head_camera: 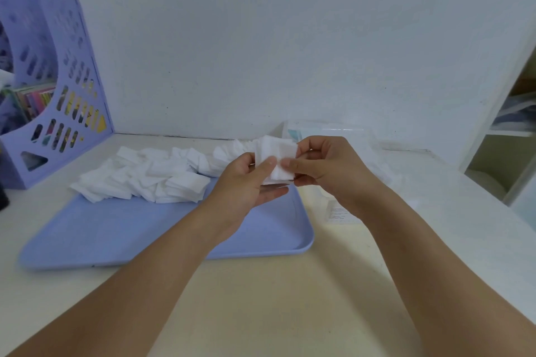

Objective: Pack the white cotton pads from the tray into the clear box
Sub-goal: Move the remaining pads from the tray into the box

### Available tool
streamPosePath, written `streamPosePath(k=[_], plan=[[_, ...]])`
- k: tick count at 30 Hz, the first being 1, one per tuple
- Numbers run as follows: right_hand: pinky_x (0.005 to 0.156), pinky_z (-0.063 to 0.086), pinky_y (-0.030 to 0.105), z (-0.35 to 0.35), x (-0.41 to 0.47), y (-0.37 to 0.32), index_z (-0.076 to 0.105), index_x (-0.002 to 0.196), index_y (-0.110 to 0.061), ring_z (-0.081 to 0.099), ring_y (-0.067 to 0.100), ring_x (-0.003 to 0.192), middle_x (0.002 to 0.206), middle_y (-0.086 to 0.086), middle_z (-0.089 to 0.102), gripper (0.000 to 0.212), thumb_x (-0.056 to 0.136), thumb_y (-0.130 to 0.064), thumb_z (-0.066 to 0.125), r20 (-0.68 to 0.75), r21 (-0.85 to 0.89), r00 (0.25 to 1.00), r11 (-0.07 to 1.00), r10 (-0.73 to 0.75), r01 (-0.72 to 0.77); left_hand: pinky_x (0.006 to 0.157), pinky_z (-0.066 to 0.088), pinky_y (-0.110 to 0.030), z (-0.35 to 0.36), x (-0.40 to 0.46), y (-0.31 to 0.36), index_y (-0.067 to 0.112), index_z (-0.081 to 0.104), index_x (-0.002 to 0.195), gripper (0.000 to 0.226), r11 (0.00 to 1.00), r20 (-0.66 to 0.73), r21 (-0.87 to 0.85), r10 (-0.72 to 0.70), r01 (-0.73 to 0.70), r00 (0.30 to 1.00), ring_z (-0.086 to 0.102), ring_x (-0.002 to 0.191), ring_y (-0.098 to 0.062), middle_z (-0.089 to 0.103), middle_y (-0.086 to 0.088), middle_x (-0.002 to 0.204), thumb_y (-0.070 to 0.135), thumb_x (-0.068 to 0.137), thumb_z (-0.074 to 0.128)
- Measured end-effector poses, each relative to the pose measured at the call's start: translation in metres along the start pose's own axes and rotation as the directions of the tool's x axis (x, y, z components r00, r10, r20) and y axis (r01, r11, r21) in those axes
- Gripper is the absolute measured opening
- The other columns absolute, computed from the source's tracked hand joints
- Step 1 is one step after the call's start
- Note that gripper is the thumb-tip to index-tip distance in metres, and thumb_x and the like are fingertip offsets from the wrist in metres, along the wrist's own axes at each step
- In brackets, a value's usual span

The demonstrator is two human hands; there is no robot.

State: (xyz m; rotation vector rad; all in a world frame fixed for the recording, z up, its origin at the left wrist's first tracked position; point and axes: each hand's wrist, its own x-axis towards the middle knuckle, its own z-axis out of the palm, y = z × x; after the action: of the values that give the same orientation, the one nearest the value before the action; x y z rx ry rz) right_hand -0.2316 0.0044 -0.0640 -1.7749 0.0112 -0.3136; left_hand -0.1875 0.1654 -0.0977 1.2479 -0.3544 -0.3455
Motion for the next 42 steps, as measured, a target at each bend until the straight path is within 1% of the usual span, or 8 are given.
streamPosePath(k=[12,18,21,28,31,34,39,42], plan=[[0.079,0.063,0.038,0.009,0.002,0.004,0.065,0.075,-0.008,0.072,0.023,0.077,0.076,0.013,0.068,0.017,0.090,-0.003,0.069,0.003,-0.013,0.999,0.999,-0.038,0.038,0.092,0.059,-0.036,-0.001,0.001,0.002,0.000,0.058,0.131,0.034,0.972,0.066,-0.214,-0.084,0.096,0.994,0.069,0.113,-0.031,0.069,-0.020,0.124,0.016,0.103,0.052],[0.073,0.063,0.035,0.010,0.001,0.007,0.066,0.086,0.001,0.070,0.024,0.073,0.084,0.027,0.068,0.012,0.088,-0.005,0.076,-0.006,-0.034,0.999,0.999,-0.035,0.035,0.093,0.059,-0.035,0.001,0.001,-0.003,0.005,0.055,0.135,0.033,0.994,0.093,-0.095,-0.042,0.051,0.995,0.069,0.114,-0.030,0.069,-0.016,0.127,0.020,0.107,0.046],[0.075,0.058,0.029,0.015,0.001,0.004,0.066,0.106,-0.012,0.069,0.016,0.084,0.097,0.007,0.069,0.024,0.087,-0.019,0.079,-0.106,-0.106,0.992,0.993,-0.062,0.051,0.088,0.061,-0.036,0.000,0.003,-0.005,0.012,0.055,0.135,0.032,0.999,0.048,-0.049,-0.004,0.007,0.999,0.069,0.112,-0.031,0.068,-0.014,0.127,0.022,0.108,0.044],[0.077,0.049,0.009,0.042,-0.007,0.008,0.007,0.159,-0.040,0.059,0.008,0.120,0.148,-0.002,0.045,0.075,0.098,-0.058,0.047,0.030,-0.058,0.999,0.998,-0.030,0.032,0.066,0.050,-0.029,0.008,-0.002,-0.010,0.024,0.054,0.136,0.033,0.985,0.256,0.164,0.002,-0.045,0.967,0.063,0.089,-0.015,0.069,-0.005,0.107,0.027,0.107,0.039],[0.090,0.052,0.015,0.032,-0.005,0.005,0.028,0.156,-0.029,0.063,0.005,0.113,0.133,0.005,0.061,0.068,0.099,-0.053,0.056,0.080,-0.102,0.997,0.994,-0.021,0.029,0.062,0.045,-0.025,0.002,0.004,-0.010,0.015,0.049,0.136,0.033,0.978,0.181,0.199,0.024,-0.060,0.983,0.050,0.079,-0.015,0.061,-0.004,0.102,0.029,0.106,0.047],[0.093,0.060,0.046,0.008,0.000,0.000,0.066,0.125,-0.012,0.073,0.028,0.102,0.113,0.015,0.073,0.040,0.090,-0.027,0.078,0.106,-0.093,0.993,0.993,-0.056,0.066,0.059,0.045,-0.025,0.000,0.008,-0.007,0.015,0.044,0.129,0.033,0.970,0.036,0.213,0.110,-0.115,0.993,0.052,0.079,-0.018,0.063,-0.011,0.109,0.019,0.100,0.060],[0.069,0.058,0.024,-0.019,-0.003,-0.008,0.075,0.103,-0.003,0.074,0.018,0.085,0.096,0.013,0.078,0.021,0.086,-0.014,0.080,0.154,-0.155,0.988,0.986,-0.029,0.054,0.065,0.052,-0.022,0.002,0.007,-0.012,0.024,0.046,0.122,0.053,0.932,-0.008,0.233,0.286,-0.276,0.958,0.063,0.077,-0.015,0.068,-0.004,0.110,0.009,0.084,0.079],[0.070,0.062,0.028,-0.046,0.010,-0.003,0.071,0.102,0.011,0.074,0.025,0.086,0.102,0.030,0.072,0.024,0.087,-0.007,0.078,-0.086,-0.136,0.996,0.991,-0.032,0.020,0.068,0.048,-0.019,0.003,0.007,-0.026,0.033,0.047,0.123,0.054,0.742,0.102,0.523,0.434,-0.420,0.895,0.058,0.081,-0.004,0.054,0.019,0.121,0.024,0.083,0.081]])
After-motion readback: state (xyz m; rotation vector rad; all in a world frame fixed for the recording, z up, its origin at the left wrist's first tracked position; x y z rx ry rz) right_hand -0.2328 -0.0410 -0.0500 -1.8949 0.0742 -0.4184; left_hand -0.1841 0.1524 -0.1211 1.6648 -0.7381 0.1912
